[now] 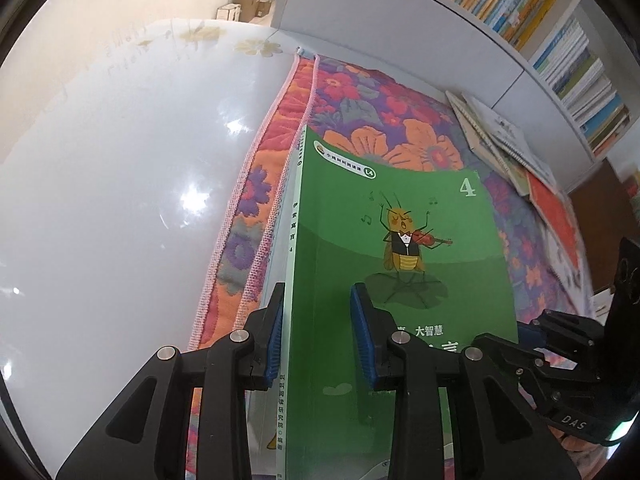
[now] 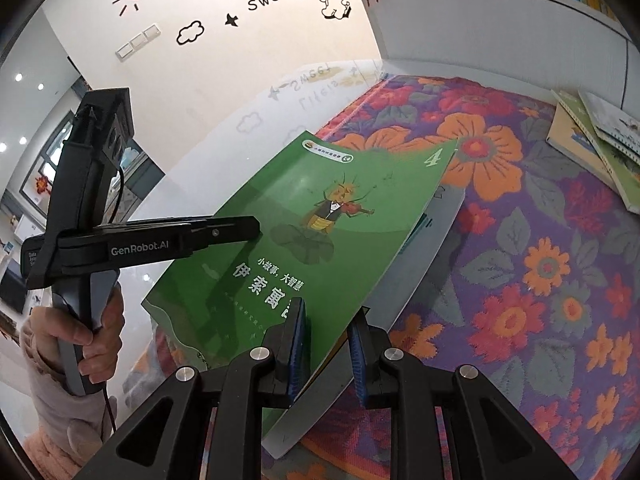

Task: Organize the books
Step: 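Lower the green book onto the comic book and open the left tool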

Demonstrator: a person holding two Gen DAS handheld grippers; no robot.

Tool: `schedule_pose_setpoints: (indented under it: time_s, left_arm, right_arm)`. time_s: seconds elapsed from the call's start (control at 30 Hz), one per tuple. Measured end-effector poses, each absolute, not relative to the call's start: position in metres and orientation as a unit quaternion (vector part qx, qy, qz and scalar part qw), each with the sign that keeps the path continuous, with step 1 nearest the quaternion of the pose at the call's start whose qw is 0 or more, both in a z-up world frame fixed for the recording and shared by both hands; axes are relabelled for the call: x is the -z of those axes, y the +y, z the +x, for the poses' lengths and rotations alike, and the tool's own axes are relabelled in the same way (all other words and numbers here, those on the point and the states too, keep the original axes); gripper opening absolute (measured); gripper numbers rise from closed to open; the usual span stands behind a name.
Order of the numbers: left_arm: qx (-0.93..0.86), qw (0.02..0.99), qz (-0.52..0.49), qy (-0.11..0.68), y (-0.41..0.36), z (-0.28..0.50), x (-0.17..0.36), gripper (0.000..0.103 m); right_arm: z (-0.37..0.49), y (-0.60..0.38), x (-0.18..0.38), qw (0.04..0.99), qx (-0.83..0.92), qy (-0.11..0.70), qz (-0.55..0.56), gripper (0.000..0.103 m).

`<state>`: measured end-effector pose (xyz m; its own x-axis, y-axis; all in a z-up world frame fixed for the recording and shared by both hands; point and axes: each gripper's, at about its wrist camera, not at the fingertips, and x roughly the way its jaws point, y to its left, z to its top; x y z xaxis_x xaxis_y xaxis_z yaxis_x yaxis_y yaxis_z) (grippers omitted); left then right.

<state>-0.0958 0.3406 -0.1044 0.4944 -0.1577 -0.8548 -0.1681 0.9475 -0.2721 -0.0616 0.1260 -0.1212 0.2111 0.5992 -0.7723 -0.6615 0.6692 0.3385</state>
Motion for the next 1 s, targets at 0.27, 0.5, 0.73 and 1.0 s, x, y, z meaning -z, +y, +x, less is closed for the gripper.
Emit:
schedule_pose_setpoints:
  time_s: [0.27, 0.5, 0.73, 1.0]
  left_arm:
    - [-0.046, 0.856, -0.096, 0.507, 0.33, -0.088, 0.103, 0.033]
    - [-0.045, 0.855, -0.105, 0.507, 0.334, -0.087, 0.105, 0.034]
    - [-0.044, 0.857, -0.108, 0.502, 0.334, -0.089, 0.106, 0.036]
    - [-0.05, 0.858, -0.106, 0.5, 0.333, -0.089, 0.106, 0.036]
  right_arm:
    - [-0.058, 0.126, 0.126, 0.776, -0.401, 0.485, -0.024, 0.022]
    - [-0.062, 0.128, 0.13, 0.779, -0.396, 0.486, -0.032, 0.025]
    - [-0.064, 0.128, 0.13, 0.773, -0.393, 0.498, -0.022, 0.033]
    - [-0.076, 0.126, 0.126, 0.769, -0.375, 0.517, -0.036, 0.046]
